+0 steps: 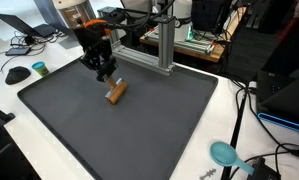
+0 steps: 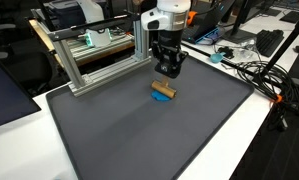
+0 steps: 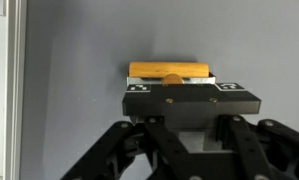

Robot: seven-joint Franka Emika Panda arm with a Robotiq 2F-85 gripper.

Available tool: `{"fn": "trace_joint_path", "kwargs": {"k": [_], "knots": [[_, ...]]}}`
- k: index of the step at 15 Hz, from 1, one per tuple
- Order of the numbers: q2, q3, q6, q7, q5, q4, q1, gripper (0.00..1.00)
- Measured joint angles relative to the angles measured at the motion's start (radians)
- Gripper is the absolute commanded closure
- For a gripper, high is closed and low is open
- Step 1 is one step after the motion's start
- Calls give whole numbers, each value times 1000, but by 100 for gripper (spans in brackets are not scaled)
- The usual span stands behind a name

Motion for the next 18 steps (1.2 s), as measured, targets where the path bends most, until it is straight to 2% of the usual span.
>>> {"fn": "trace_joint_path", "kwargs": {"k": [3, 18], "knots": [[2, 2, 0, -41, 35, -1, -17, 78], [-5, -31, 40, -37, 40, -21, -23, 78]]}}
